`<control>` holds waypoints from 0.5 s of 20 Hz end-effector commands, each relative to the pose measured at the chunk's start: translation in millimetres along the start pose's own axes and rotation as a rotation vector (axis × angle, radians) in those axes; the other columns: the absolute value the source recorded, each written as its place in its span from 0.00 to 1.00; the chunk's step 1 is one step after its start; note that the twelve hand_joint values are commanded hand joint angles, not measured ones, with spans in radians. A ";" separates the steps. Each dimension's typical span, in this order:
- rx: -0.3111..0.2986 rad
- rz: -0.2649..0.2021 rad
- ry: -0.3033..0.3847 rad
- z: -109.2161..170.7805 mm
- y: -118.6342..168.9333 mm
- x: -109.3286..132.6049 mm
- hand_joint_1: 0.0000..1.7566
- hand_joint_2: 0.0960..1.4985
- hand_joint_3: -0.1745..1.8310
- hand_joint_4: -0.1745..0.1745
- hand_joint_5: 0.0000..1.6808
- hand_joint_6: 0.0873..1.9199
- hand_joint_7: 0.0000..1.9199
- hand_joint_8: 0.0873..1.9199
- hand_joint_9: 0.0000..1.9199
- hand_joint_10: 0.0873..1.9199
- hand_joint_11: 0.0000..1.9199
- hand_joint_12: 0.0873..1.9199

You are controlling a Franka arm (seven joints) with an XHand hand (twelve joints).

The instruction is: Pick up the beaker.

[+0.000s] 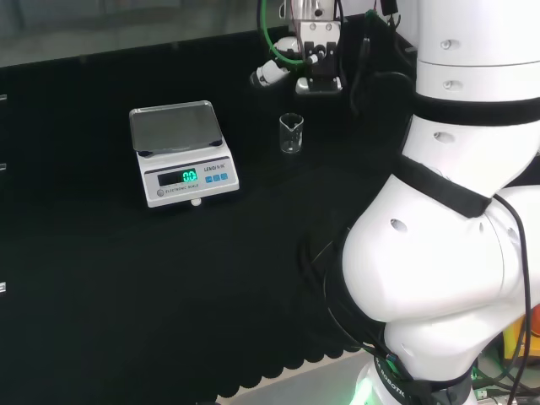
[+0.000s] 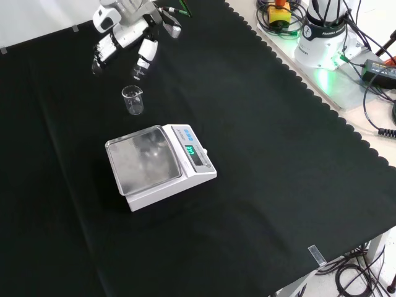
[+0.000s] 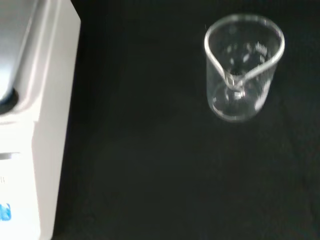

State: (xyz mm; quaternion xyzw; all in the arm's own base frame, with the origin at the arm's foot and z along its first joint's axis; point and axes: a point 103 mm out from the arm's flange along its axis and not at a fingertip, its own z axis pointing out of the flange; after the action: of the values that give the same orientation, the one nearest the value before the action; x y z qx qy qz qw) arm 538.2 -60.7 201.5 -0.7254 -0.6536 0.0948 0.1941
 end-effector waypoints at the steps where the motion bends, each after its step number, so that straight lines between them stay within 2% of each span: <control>1: 0.035 0.012 0.032 21.8 0.0 -10.8 0.19 0.74 0.04 0.14 0.10 0.00 0.00 0.14 0.00 0.23 0.00 0.75; 6: 0.036 0.020 0.059 38.7 2.1 -21.2 0.19 0.74 0.04 0.14 0.09 0.00 0.00 0.14 0.00 0.23 0.00 0.75; 10: 0.013 0.026 0.078 47.7 5.5 -27.3 0.20 0.74 0.04 0.14 0.09 0.00 0.00 0.14 0.00 0.23 0.00 0.75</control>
State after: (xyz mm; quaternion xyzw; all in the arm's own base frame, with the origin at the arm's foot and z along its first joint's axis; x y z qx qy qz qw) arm 523.3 -75.2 164.0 -0.7312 -0.6391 0.0857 0.2226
